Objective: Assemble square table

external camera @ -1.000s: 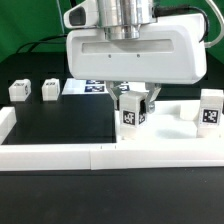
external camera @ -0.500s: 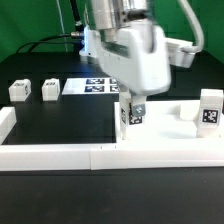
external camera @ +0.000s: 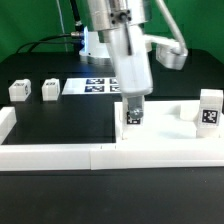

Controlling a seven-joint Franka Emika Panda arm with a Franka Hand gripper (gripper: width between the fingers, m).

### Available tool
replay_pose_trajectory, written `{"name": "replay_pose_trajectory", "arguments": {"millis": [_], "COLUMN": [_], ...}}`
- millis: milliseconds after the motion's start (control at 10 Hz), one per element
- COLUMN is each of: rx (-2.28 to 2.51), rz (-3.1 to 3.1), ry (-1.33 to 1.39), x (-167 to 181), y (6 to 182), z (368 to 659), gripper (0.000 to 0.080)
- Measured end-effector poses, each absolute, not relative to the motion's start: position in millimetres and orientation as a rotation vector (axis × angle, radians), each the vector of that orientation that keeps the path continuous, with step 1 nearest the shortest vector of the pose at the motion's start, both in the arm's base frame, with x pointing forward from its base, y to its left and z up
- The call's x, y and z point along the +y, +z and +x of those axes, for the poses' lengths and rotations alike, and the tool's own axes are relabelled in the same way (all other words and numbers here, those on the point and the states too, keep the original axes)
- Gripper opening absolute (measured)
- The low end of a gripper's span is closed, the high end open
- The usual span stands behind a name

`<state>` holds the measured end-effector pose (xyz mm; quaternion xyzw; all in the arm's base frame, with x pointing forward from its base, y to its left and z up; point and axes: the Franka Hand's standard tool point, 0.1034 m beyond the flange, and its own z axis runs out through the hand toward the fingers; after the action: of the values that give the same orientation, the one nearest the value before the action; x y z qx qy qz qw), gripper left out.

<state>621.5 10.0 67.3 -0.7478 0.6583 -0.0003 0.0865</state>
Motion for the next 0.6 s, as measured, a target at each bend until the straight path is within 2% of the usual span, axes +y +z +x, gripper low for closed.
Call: {"name": "replay_pose_trajectory", "arguments": {"millis": [100,200,600], "rx": [1.759,1.462,1.128], "rz": [-2.407,-2.611,-2.791], "ry": [-0.044,-0.077,-0.111], "x": [13.2,14.1,10.9], "y": [66.3,67.0,66.9], "z": [621.5,622.3,622.8], "gripper": [0.0497,0.0628,0.0648]}}
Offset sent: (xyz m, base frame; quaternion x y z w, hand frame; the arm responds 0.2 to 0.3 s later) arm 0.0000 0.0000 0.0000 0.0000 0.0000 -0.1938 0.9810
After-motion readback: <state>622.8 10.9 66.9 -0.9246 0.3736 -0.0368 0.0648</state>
